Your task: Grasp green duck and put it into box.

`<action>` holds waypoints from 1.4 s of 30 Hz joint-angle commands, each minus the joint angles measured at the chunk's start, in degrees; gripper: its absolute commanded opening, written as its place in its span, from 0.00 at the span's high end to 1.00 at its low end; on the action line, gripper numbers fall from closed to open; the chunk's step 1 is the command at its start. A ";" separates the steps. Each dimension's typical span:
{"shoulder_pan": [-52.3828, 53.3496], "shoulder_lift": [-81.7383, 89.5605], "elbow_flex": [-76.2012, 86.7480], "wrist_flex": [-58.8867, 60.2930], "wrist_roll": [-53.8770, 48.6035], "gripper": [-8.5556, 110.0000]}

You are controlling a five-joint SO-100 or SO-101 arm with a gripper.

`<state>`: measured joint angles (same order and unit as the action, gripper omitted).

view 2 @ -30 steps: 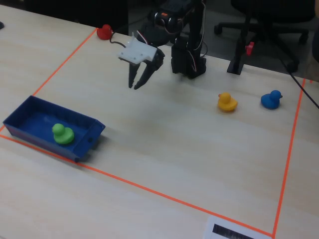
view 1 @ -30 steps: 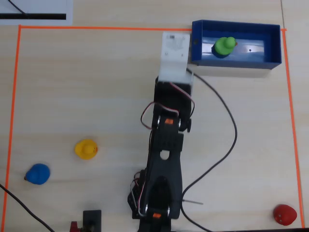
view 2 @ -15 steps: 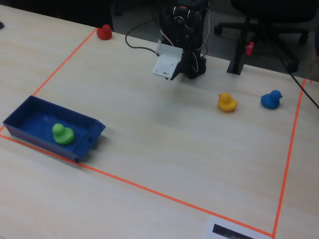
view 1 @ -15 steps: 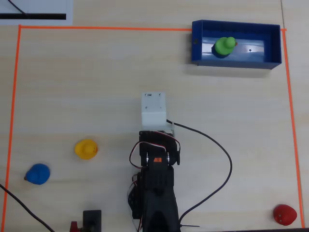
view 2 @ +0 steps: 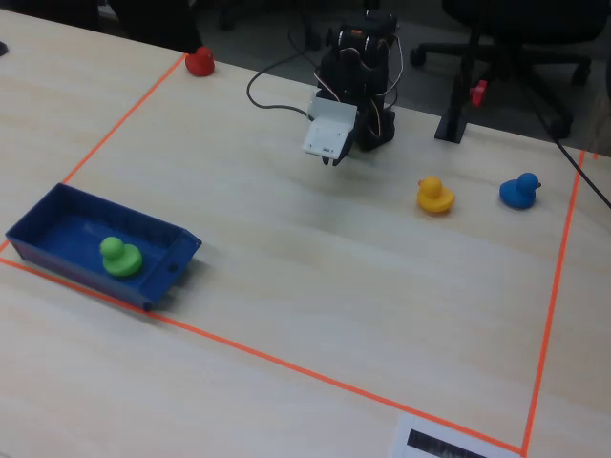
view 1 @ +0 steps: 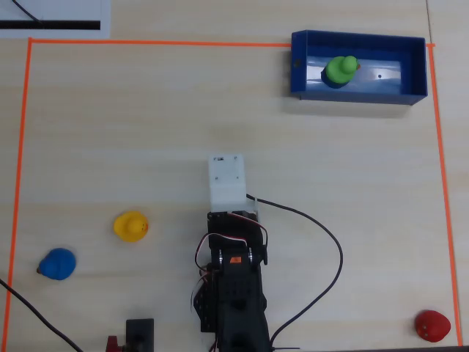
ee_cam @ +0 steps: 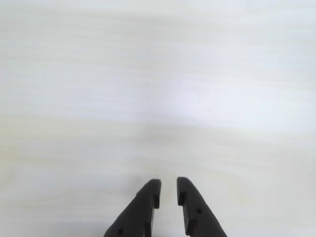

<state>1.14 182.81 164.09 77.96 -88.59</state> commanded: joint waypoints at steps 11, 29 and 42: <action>0.18 6.86 7.29 -3.16 -0.09 0.93; 0.53 6.86 12.92 -0.09 -0.44 0.93; -1.32 6.86 14.06 -0.88 -0.44 0.93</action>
<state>0.79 189.93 177.80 76.82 -88.77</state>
